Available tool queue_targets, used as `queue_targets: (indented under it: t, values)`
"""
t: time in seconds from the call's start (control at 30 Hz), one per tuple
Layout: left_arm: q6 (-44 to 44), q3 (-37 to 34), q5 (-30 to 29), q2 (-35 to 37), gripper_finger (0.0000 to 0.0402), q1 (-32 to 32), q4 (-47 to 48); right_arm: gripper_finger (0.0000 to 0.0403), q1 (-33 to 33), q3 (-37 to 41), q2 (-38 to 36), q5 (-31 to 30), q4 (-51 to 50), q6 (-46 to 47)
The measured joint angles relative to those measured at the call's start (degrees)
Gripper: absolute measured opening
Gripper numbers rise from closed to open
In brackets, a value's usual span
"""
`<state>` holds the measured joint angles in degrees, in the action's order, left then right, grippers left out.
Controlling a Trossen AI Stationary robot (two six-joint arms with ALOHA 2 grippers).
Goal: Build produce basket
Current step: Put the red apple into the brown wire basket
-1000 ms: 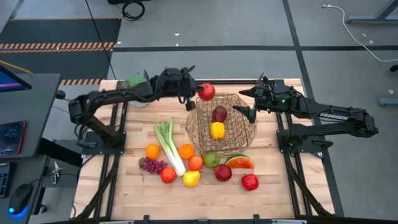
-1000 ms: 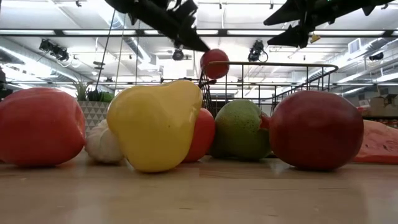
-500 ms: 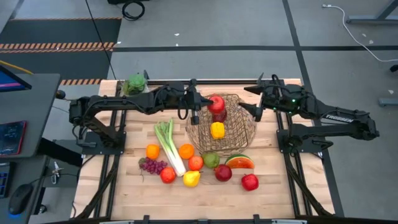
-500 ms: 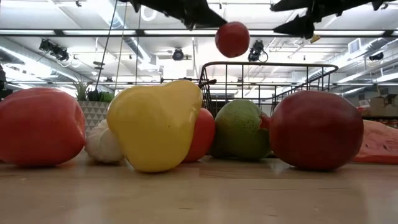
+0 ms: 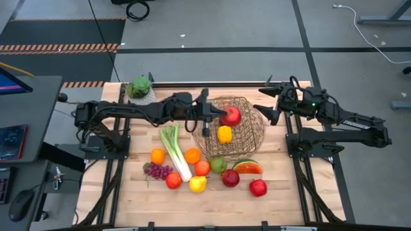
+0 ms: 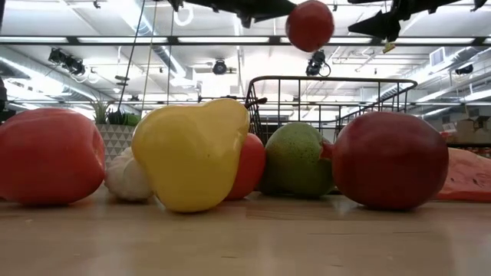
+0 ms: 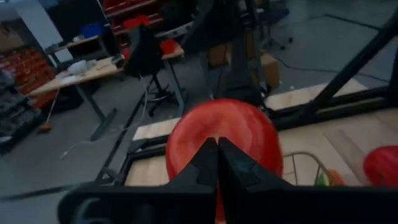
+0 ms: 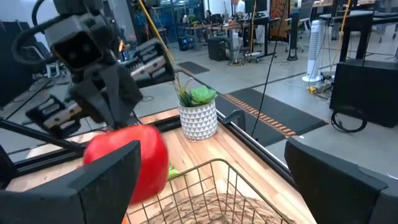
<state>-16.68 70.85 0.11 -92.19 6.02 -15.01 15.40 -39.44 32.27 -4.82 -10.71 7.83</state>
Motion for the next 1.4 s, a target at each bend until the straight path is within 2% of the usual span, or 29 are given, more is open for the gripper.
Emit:
queue_targets:
  t: [0.2,0.37,0.47,0.7,0.93,1.3,1.4]
  values:
    - [2.9,0.0,0.0,-4.8,0.0004,-0.6,-5.6,0.0400,0.0,0.0,-0.1,0.0,-0.1,0.0]
    - [7.0,2.6,0.0,-9.3,0.0004,-0.4,-4.0,0.0400,0.0,0.0,-0.1,0.0,-0.1,0.0]
    - [7.5,6.0,0.2,-12.0,0.0004,-0.4,0.0,0.0400,0.0,0.0,-0.1,0.0,-0.1,0.0]
    - [7.6,16.1,1.3,-18.5,0.0004,-1.1,17.2,0.0400,0.0,0.0,-0.1,0.0,-0.4,-0.1]
    - [7.6,22.6,1.3,-24.8,0.0004,-1.5,26.1,0.0400,-0.1,0.0,0.0,0.0,-0.7,0.0]
    - [6.6,23.0,3.3,-27.4,0.0004,-1.4,29.5,0.0400,-0.3,0.0,0.0,0.0,-1.9,0.6]
    - [6.6,23.0,6.1,-27.4,0.0004,-1.4,31.2,0.0400,-0.3,0.0,0.0,0.0,-1.9,0.6]
